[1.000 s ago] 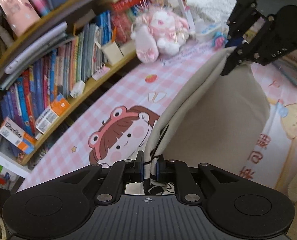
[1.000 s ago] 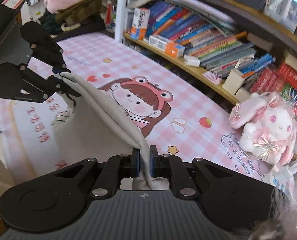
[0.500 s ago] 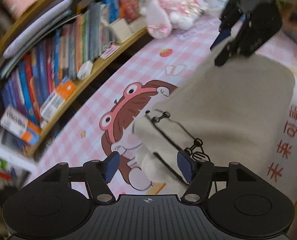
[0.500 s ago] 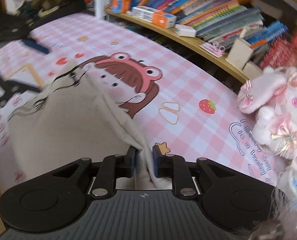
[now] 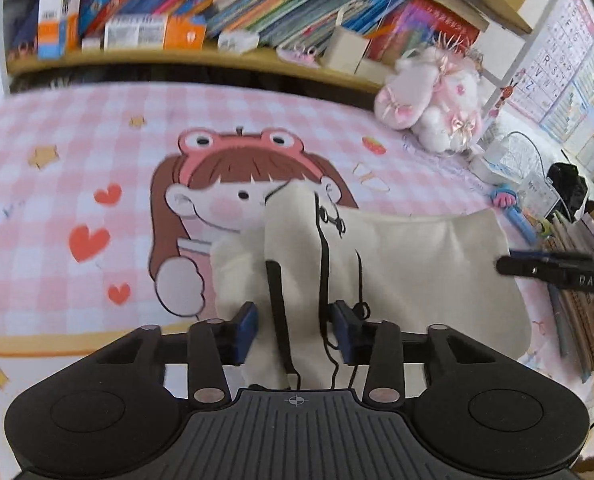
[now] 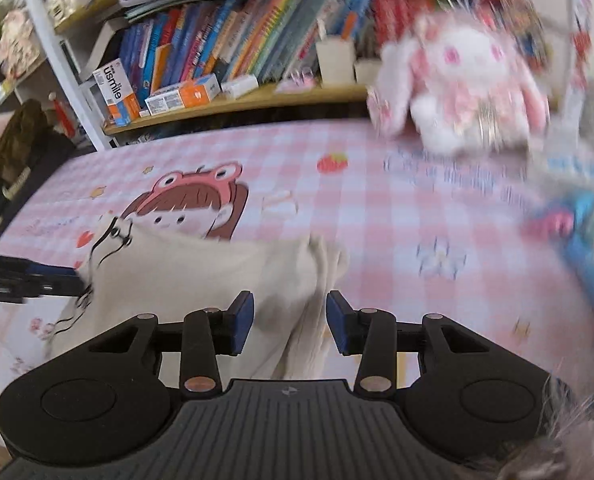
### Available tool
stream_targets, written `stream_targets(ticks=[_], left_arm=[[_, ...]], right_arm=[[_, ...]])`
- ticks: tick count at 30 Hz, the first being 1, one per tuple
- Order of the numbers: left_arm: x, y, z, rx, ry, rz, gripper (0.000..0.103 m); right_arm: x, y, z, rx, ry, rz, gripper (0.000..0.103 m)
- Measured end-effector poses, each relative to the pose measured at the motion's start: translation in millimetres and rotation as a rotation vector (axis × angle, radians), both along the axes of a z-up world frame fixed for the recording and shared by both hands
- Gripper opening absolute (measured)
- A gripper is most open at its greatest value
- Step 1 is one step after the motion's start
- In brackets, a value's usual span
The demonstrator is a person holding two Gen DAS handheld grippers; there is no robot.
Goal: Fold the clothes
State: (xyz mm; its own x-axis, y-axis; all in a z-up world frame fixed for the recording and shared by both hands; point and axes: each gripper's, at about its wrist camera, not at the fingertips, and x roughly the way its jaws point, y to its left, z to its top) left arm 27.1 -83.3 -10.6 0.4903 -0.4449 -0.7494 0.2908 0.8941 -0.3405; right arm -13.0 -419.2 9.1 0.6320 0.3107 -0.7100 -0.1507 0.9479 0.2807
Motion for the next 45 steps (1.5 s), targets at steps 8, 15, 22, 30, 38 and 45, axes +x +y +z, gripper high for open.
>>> stream_targets(ticks=[8, 15, 22, 30, 38, 45], left_arm=[[-29.5, 26.5, 36.7, -0.186, -0.106, 0.093, 0.003], [-14.3, 69.5, -22.5, -0.275, 0.105, 0.355, 0.007], [-1.8, 64.5, -8.9, -0.218, 0.037, 0.31, 0.048], [23.1, 59.3, -12.3, -0.26, 0.031, 0.297, 0.02], [18.3, 72.2, -24.4, -0.321, 0.033, 0.332, 0.01], [16.3, 76.1, -23.7, -0.267, 0.046, 0.372, 0.022]], right_arm=[[-4.7, -3.6, -8.6, 0.109, 0.044, -0.073, 0.014], [4.8, 10.5, -21.4, 0.144, 0.058, -0.026, 0.016], [7.0, 9.7, -23.4, 0.133, 0.069, -0.064, 0.029], [16.8, 3.1, -20.3, 0.179, 0.058, -0.115, 0.023], [21.4, -14.8, -41.8, 0.351, 0.139, -0.194, 0.013], [18.7, -10.2, -38.0, 0.323, 0.125, -0.194, 0.014]])
